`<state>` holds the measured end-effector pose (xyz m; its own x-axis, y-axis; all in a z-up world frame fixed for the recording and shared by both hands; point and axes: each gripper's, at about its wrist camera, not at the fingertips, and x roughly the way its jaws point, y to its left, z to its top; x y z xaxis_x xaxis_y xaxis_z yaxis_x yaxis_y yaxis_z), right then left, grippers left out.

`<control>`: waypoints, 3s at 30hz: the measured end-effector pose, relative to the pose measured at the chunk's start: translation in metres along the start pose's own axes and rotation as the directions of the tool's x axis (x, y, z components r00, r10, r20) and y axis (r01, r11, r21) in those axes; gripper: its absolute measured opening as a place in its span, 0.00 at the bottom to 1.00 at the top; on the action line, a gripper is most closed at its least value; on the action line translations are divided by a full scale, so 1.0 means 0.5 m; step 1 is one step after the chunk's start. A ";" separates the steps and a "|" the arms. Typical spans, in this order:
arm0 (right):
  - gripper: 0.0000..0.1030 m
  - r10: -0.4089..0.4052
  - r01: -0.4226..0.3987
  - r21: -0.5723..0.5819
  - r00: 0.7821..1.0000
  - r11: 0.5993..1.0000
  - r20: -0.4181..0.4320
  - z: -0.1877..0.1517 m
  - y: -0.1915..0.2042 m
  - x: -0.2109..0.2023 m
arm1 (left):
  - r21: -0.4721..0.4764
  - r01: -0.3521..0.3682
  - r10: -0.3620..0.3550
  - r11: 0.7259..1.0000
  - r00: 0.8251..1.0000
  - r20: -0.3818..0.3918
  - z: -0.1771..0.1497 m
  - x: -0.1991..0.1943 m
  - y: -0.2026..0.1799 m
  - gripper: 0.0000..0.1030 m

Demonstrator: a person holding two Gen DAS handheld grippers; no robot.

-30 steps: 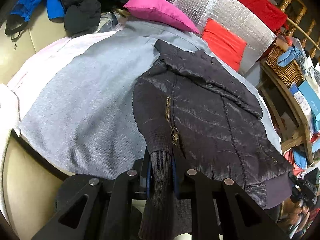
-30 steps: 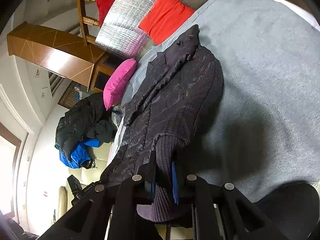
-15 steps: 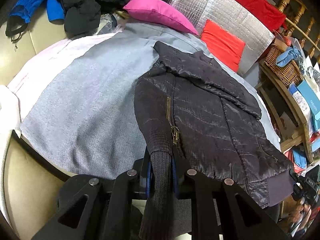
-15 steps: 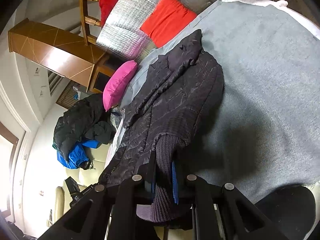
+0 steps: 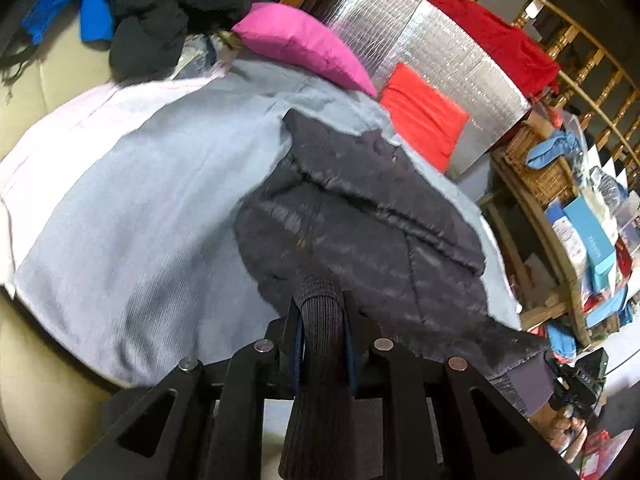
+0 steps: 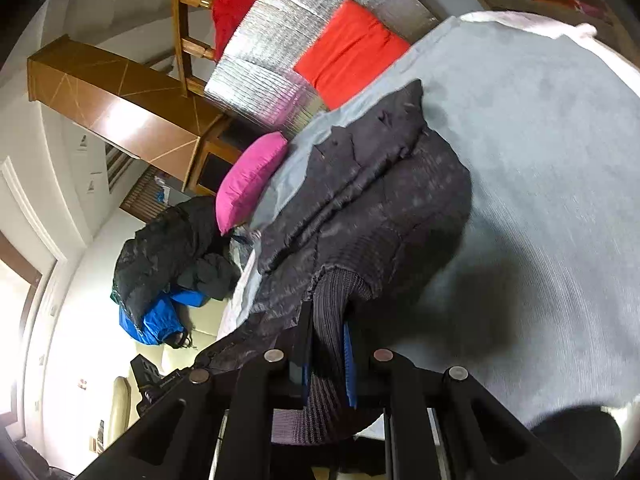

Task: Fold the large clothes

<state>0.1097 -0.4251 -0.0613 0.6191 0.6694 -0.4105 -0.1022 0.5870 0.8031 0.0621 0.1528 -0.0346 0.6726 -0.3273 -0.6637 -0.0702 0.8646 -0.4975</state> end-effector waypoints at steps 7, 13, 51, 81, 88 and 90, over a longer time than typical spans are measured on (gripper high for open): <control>0.13 0.038 -0.036 -0.040 0.997 0.999 0.064 0.082 0.038 0.005 | 0.037 0.033 -0.036 0.999 0.997 0.070 0.095 -0.004 -0.056 0.17; 0.13 0.046 -0.040 -0.060 0.993 0.997 0.108 0.166 0.065 0.026 | 0.070 0.045 -0.054 0.997 0.990 0.133 0.184 0.022 -0.105 0.17; 0.09 -0.174 0.182 -0.032 0.968 0.983 0.181 0.666 0.021 0.488 | 0.089 -0.138 0.127 0.986 0.985 0.120 0.558 0.536 -0.130 0.17; 0.90 -0.170 0.182 -0.061 0.973 0.981 0.158 0.578 0.037 0.430 | -0.084 -0.161 0.177 0.983 0.958 0.224 0.512 0.402 -0.029 0.84; 0.90 -0.113 0.108 0.064 0.990 0.992 0.082 0.275 -0.026 0.344 | -0.149 -0.123 0.146 0.981 0.977 0.154 0.284 0.358 0.037 0.85; 0.90 -0.138 0.129 0.156 0.989 0.979 0.049 0.222 -0.074 0.354 | -0.152 -0.129 0.148 0.980 0.982 0.120 0.253 0.369 0.037 0.85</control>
<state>0.3093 -0.3791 -0.1159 0.6648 0.5588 -0.4958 0.1012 0.5901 0.8009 0.2781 0.1566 -0.0955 0.7381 -0.1478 -0.6583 -0.2674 0.8317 -0.4866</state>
